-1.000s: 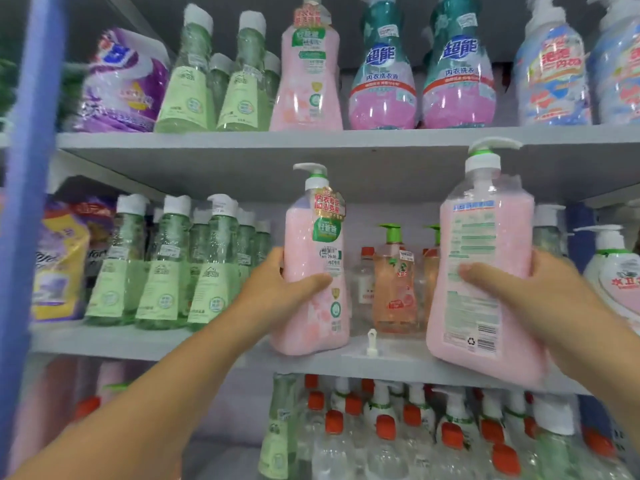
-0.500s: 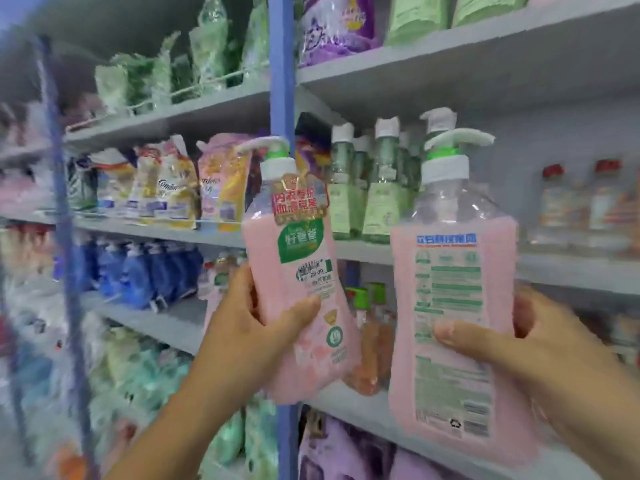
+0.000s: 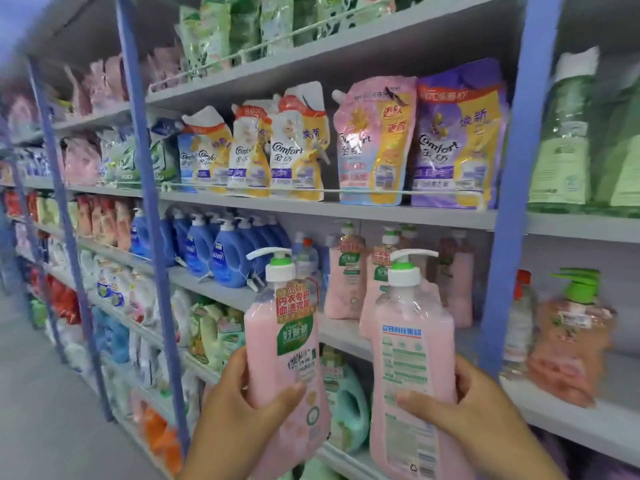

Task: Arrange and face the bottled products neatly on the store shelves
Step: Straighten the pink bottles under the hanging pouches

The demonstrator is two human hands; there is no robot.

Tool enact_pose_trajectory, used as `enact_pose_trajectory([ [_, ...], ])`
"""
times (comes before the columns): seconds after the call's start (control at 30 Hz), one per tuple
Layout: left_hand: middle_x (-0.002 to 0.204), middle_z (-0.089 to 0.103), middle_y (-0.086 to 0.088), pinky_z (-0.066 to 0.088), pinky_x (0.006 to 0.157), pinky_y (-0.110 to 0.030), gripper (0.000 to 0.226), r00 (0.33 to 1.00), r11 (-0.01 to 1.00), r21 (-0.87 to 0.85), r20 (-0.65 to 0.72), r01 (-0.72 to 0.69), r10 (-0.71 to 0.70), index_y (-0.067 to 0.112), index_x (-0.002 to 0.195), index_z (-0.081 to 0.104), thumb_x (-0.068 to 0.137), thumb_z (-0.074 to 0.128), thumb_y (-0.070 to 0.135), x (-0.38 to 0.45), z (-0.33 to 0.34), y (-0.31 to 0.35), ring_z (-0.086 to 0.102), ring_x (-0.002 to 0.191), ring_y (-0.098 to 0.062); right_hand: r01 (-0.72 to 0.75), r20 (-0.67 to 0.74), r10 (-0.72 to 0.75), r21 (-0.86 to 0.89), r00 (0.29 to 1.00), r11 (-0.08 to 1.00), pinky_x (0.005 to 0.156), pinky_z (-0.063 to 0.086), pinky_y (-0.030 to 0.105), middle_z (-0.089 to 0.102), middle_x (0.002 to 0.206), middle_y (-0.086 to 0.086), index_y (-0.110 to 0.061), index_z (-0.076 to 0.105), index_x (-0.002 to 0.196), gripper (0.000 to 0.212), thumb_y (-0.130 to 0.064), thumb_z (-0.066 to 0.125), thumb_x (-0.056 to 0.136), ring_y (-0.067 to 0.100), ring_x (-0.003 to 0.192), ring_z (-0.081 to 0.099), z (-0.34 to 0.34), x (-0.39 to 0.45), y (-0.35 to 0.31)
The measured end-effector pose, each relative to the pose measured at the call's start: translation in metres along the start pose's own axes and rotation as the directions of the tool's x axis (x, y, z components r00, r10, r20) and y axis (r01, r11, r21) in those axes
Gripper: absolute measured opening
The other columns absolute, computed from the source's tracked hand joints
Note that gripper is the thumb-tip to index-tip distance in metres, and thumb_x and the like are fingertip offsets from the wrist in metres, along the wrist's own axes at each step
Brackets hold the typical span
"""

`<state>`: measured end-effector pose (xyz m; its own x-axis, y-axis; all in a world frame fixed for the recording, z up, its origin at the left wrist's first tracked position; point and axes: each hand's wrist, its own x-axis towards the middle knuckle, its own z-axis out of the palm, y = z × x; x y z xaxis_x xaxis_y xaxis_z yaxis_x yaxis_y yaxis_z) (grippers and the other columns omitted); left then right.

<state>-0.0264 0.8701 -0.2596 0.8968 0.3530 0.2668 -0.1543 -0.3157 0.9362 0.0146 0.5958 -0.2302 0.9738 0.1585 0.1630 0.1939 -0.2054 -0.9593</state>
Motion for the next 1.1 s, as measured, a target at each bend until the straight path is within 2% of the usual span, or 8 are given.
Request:
enact_pose_trajectory([
  [0.13,0.1,0.076,0.022,0.059,0.085,-0.039,0.063,1.0,1.0,-0.02,-0.026,0.011,-0.012,0.047,0.114,0.06,0.062,0.093,0.036,0.048,-0.012,-0.028,0.074,0.089,-0.003,0.01,-0.017,-0.01,-0.003,1.0,1.0,0.072,0.056,0.017,0.079,0.095,-0.015,-0.026,0.071,0.111,0.056,-0.01,0.094,0.063,0.002,0.087,0.075,0.029,0.043,0.007],
  [0.3,0.098,0.075,0.025,0.06,0.081,-0.037,0.055,0.998,1.0,-0.02,-0.055,-0.002,0.001,0.05,0.106,0.06,0.063,0.092,0.038,0.116,-0.01,-0.048,0.073,0.086,0.0,0.055,-0.056,-0.053,0.031,0.997,0.998,0.067,0.054,0.011,0.079,0.092,-0.015,-0.029,0.072,0.106,0.055,-0.004,0.093,0.062,0.001,0.084,0.074,0.063,0.11,0.018],
  [0.63,0.1,0.074,0.022,0.059,0.08,-0.033,0.061,0.991,0.995,0.0,-0.082,-0.104,0.104,0.04,0.119,0.061,0.065,0.091,0.036,0.271,-0.019,-0.081,0.072,0.086,0.0,0.067,-0.179,-0.054,0.07,0.982,0.995,0.086,0.058,0.036,0.077,0.1,-0.019,-0.037,0.07,0.108,0.058,-0.027,0.095,0.058,0.005,0.092,0.074,0.152,0.255,0.028],
  [0.73,0.101,0.074,0.022,0.058,0.082,-0.035,0.069,0.99,0.993,-0.016,-0.071,-0.121,0.12,0.041,0.119,0.06,0.057,0.09,0.048,0.315,-0.016,-0.101,0.072,0.091,-0.004,0.076,-0.251,-0.074,0.0,0.965,0.997,0.086,0.059,0.033,0.076,0.099,-0.023,-0.042,0.068,0.108,0.062,-0.033,0.095,0.054,0.001,0.091,0.072,0.181,0.286,0.04],
  [0.83,0.099,0.073,0.026,0.057,0.084,-0.038,0.071,0.989,0.989,-0.007,-0.013,-0.149,0.148,0.044,0.119,0.059,0.055,0.089,0.052,0.36,-0.014,-0.129,0.071,0.091,-0.003,0.064,-0.305,-0.079,-0.059,0.949,0.996,0.081,0.055,0.019,0.074,0.101,-0.027,-0.044,0.065,0.111,0.063,-0.026,0.095,0.059,-0.006,0.092,0.07,0.209,0.311,0.051],
  [0.93,0.096,0.072,0.027,0.052,0.078,-0.03,0.064,0.99,0.99,-0.034,0.032,-0.135,0.136,0.05,0.112,0.056,0.059,0.092,0.043,0.404,-0.016,-0.153,0.068,0.093,-0.003,-0.021,-0.426,-0.015,-0.08,0.905,0.997,0.087,0.056,0.025,0.074,0.107,-0.016,-0.035,0.065,0.112,0.063,-0.034,0.095,0.057,0.001,0.098,0.07,0.236,0.338,0.056],
  [1.0,0.099,0.069,0.028,0.047,0.075,-0.027,0.063,0.989,0.99,-0.063,0.064,-0.129,0.133,0.054,0.109,0.052,0.064,0.092,0.035,0.428,-0.017,-0.162,0.065,0.096,-0.001,-0.07,-0.514,0.0,-0.118,0.858,0.991,0.093,0.055,0.033,0.072,0.111,-0.015,-0.034,0.063,0.116,0.071,-0.051,0.09,0.052,0.006,0.104,0.068,0.254,0.359,0.057],
  [1.1,0.111,0.067,0.022,0.046,0.083,-0.034,0.068,0.981,0.987,-0.054,0.117,-0.152,0.157,0.05,0.119,0.051,0.067,0.091,0.031,0.458,-0.019,-0.169,0.063,0.101,-0.013,-0.142,-0.552,0.042,-0.141,0.833,0.98,0.088,0.056,0.026,0.069,0.111,-0.019,-0.04,0.053,0.124,0.066,-0.054,0.084,0.067,-0.001,0.1,0.067,0.28,0.384,0.05],
])
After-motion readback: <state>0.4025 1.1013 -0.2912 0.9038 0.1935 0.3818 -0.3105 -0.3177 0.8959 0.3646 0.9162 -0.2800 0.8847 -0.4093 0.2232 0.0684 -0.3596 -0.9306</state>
